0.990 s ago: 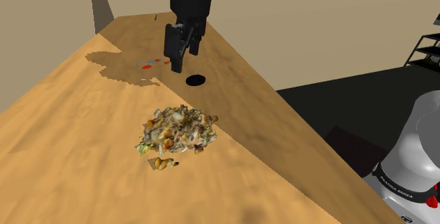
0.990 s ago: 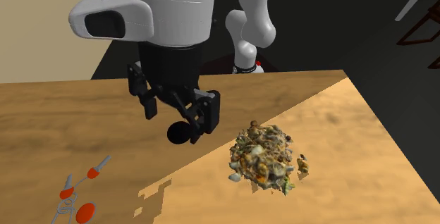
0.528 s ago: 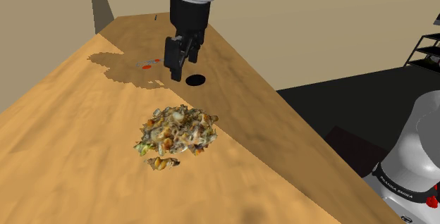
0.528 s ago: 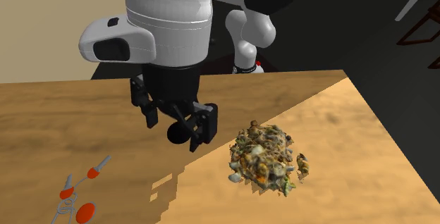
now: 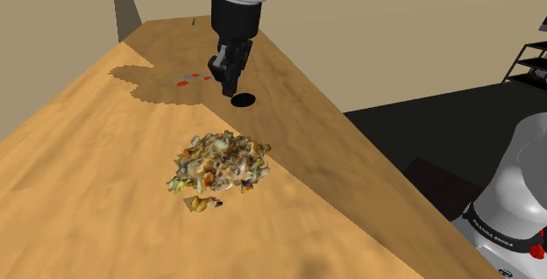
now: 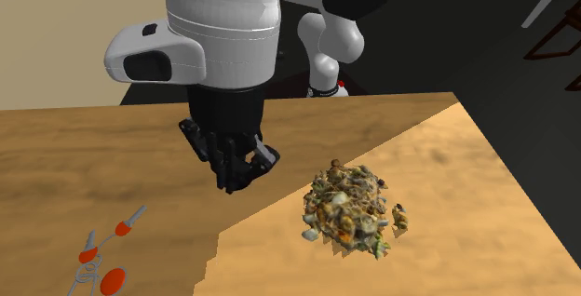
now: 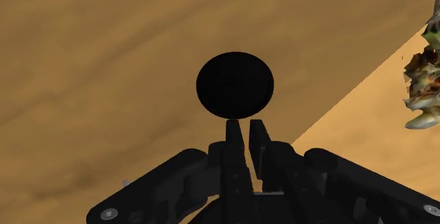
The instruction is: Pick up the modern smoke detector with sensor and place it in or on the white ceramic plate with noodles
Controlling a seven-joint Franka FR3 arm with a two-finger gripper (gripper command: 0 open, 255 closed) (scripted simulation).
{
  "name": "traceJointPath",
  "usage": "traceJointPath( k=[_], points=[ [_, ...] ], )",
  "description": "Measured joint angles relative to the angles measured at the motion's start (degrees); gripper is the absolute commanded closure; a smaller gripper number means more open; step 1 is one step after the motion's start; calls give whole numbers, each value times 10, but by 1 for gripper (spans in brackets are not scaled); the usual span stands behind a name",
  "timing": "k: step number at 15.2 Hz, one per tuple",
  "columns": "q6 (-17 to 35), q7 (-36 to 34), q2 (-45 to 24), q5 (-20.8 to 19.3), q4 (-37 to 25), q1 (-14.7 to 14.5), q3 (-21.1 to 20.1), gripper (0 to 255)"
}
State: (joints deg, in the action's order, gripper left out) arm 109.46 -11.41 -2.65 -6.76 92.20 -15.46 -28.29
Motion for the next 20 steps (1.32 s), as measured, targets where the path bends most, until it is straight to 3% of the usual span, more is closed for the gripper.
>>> traceJointPath(
  k=[5, 6, 8, 10, 12, 20],
  points=[
    [0, 0, 0, 0, 0, 0, 0, 255],
    [0, 0, 0, 0, 0, 0, 0, 0],
    [-8, 22, 8, 14, 5, 4, 2, 0],
    [-45, 111, 24, 57, 0, 17, 11, 0],
    [-53, 153, 32, 76, 11, 21, 15, 0],
    [-13, 165, 28, 79, 52, 21, 14, 0]
  ],
)
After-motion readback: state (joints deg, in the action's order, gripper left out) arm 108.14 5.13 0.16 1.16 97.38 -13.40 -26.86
